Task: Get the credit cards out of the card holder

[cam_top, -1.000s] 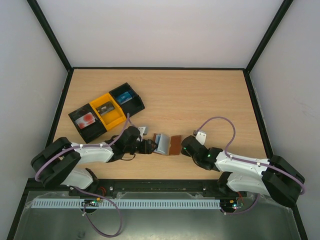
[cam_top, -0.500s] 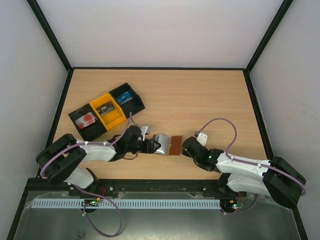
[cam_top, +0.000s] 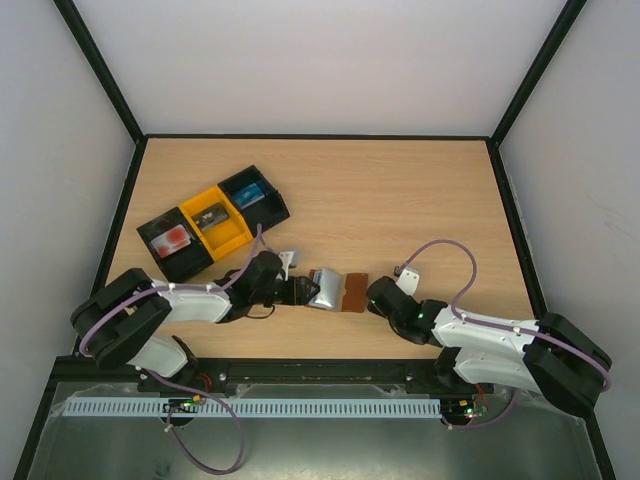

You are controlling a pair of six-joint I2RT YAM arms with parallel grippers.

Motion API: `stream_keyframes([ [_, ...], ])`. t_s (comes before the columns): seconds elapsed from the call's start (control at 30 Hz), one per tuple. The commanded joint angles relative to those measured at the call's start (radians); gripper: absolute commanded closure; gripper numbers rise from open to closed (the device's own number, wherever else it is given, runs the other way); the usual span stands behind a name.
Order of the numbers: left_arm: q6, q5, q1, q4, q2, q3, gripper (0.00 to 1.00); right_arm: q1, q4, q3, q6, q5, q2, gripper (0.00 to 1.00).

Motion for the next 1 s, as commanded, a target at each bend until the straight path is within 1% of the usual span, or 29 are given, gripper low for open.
stream_keyframes([
  [0.0,-0.008,-0.036,-0.003,0.011,-0.024,-0.002,0.4,-0.005,-0.015,-0.022,0.021,0.041,0.017,0.98],
  [0.13,-0.011,-0.047,-0.001,0.001,-0.007,0.005,0.4,-0.006,-0.016,-0.02,0.022,0.043,0.032,0.98],
  [0.27,-0.022,-0.013,-0.001,0.059,0.006,-0.017,0.4,-0.005,-0.009,-0.024,0.014,0.038,0.037,0.98],
  [0.6,-0.061,0.005,0.005,0.059,0.076,-0.006,0.41,-0.008,-0.017,-0.028,0.016,0.041,0.016,0.98],
  [0.77,-0.068,0.046,0.005,0.092,0.098,0.0,0.41,-0.008,-0.002,-0.029,0.011,0.034,0.008,0.98],
  [0.9,-0.074,0.09,0.006,0.125,0.123,0.008,0.46,-0.007,0.007,-0.029,0.006,0.029,0.015,0.98],
  [0.97,-0.075,0.109,0.006,0.142,0.13,0.007,0.5,-0.007,0.01,-0.029,0.002,0.027,0.023,0.98],
])
